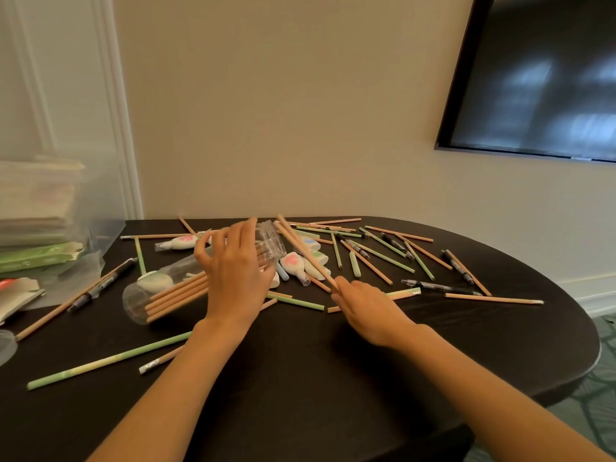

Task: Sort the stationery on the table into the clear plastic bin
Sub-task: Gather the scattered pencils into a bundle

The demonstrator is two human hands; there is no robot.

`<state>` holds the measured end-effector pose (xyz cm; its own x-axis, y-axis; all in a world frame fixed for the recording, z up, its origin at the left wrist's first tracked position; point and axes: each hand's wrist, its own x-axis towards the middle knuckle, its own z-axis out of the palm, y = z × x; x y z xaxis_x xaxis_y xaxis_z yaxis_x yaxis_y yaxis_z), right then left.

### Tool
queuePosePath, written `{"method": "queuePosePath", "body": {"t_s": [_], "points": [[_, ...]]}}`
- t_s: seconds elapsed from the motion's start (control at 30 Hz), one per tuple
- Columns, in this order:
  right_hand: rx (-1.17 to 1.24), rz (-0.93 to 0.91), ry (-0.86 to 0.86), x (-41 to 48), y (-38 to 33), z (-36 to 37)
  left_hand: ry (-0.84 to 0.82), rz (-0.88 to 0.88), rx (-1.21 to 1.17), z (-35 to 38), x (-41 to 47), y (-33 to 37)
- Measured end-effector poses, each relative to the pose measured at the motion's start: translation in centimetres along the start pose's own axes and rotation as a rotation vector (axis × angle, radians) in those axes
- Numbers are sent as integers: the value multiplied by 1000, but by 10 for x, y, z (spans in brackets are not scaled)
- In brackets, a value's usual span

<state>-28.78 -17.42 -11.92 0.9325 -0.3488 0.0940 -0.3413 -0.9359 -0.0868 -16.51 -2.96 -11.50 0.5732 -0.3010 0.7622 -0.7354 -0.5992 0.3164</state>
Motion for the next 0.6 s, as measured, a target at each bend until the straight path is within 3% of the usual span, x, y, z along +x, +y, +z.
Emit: {"method": "queuePosePath", "body": {"t_s": [0.2,0.3,0.37,0.47,0.6], "points": [[-204,-7,45,-1,0,-7,46,-10,-4,-3,2,-5],[-423,-19,199,3,2,-17,11,14,8,-2,0,-8],[-560,-9,427,7,3,-22,-19,60,34,1,-1,-7],[-505,71,616,16,-5,-29,-67,104,43,1,-1,-3],[-237,-46,699,25,-41,-35,-115,123,21,0,-5,-1]]}}
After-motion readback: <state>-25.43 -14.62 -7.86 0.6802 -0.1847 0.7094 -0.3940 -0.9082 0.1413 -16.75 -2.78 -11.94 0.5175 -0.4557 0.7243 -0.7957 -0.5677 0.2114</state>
